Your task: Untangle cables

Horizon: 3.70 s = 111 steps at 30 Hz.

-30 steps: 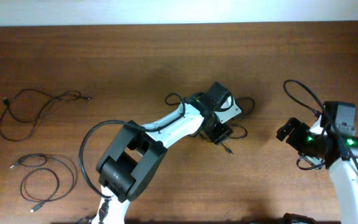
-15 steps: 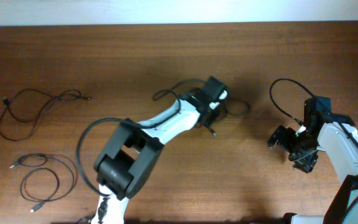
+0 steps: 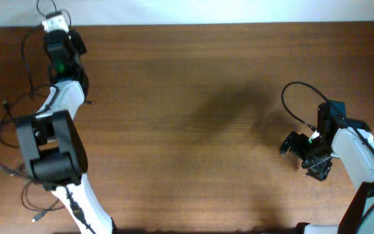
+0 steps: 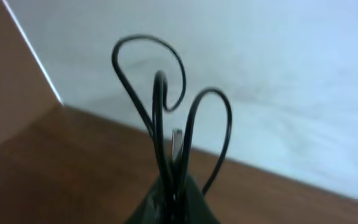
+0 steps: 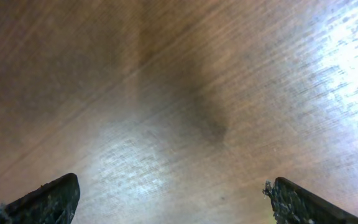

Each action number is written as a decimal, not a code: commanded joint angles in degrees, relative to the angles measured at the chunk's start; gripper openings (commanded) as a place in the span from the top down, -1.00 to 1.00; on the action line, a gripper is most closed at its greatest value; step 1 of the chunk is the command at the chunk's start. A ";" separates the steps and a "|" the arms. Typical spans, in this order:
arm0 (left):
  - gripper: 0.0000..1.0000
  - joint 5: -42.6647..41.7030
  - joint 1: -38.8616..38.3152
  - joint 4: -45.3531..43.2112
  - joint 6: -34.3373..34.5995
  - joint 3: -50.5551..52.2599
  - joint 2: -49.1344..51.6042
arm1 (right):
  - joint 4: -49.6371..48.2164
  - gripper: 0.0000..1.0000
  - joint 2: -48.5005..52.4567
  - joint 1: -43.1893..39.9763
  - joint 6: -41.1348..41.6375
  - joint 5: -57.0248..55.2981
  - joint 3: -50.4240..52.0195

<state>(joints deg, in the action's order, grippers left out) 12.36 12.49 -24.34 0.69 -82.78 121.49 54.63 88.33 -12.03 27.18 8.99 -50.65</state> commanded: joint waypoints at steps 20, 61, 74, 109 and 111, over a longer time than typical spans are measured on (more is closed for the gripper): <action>-0.97 -32.54 2.29 59.52 10.14 -12.20 -47.95 | -0.04 -0.97 0.15 -0.37 0.02 -0.68 -0.24; -0.98 -32.52 -5.05 121.04 9.99 -11.76 -84.19 | -43.28 -0.97 -88.06 18.73 -4.70 -3.67 28.00; -0.98 -32.52 -5.05 121.04 9.99 -11.76 -84.19 | -68.63 -0.97 -88.13 11.37 -10.40 -4.76 49.96; -0.98 -32.52 -7.17 121.04 9.99 -11.76 -86.27 | -50.27 -0.97 -88.13 11.17 -26.36 -6.69 50.34; -0.98 -32.52 -7.26 121.04 9.97 -11.76 -89.66 | -50.27 -0.97 -88.13 11.17 -26.36 -6.69 50.34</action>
<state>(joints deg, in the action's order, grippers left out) -19.75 5.56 96.66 10.57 -94.56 35.73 4.05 0.69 -0.56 1.08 2.81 -0.58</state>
